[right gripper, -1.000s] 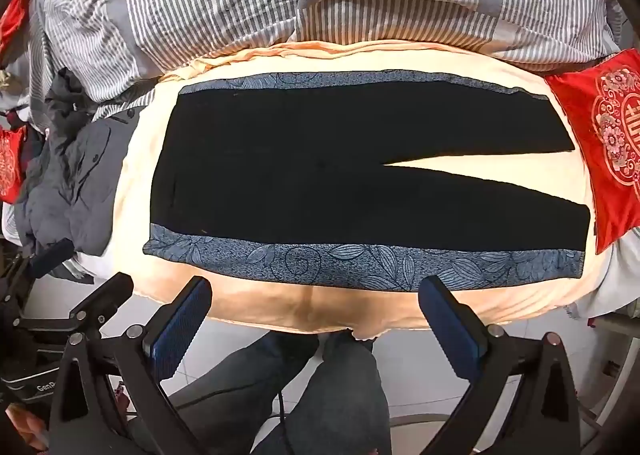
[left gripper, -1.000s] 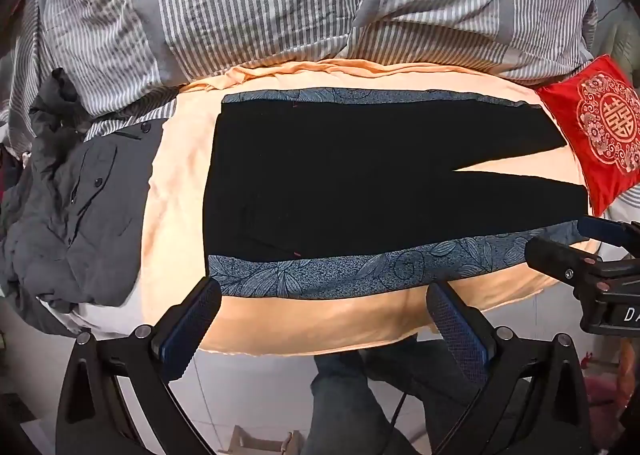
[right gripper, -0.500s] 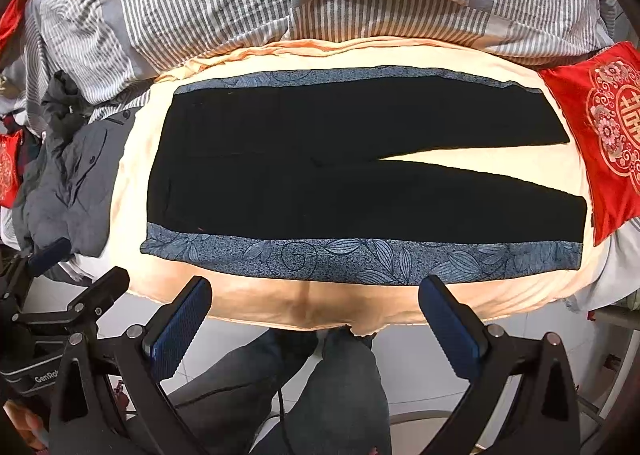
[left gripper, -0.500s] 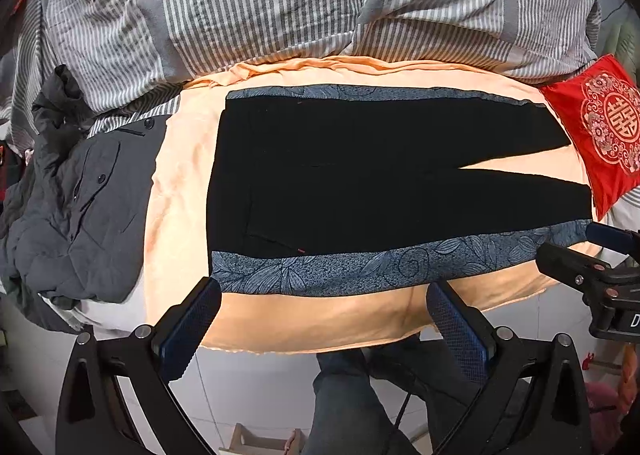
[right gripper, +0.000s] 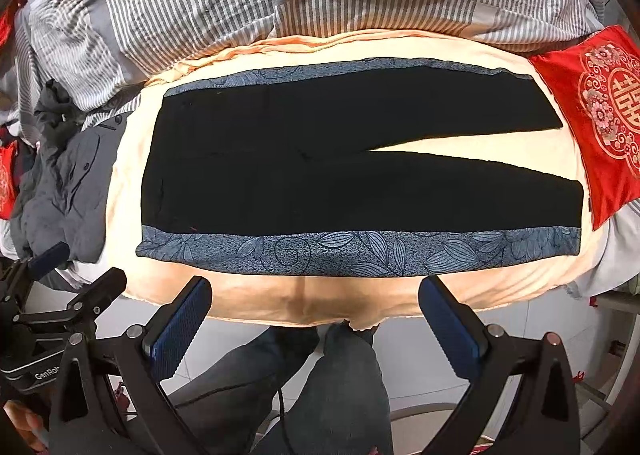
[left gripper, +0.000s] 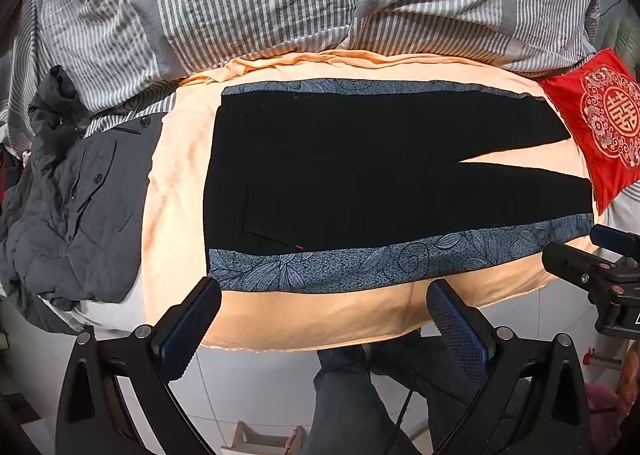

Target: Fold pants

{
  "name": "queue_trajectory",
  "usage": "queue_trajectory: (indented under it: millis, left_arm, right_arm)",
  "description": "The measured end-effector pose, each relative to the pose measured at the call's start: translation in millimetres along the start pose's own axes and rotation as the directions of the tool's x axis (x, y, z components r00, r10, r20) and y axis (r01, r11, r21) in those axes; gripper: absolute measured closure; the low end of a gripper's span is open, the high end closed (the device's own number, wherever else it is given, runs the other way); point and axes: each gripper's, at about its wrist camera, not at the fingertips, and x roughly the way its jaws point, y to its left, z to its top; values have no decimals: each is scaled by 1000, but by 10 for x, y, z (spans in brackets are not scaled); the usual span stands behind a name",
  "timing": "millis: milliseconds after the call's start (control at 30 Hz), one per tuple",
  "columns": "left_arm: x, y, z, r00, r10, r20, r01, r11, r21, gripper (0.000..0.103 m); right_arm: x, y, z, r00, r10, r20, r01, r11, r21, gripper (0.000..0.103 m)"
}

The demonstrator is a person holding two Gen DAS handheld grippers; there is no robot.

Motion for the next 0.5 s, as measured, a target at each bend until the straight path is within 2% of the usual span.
queue_trajectory:
  millis: [500]
  left_arm:
    - [-8, 110, -51, 1000, -7, 0, 7, 1000, -12, 0]
  right_arm:
    - [5, 53, -29, 1000, -4, -3, 4, 1000, 1, 0]
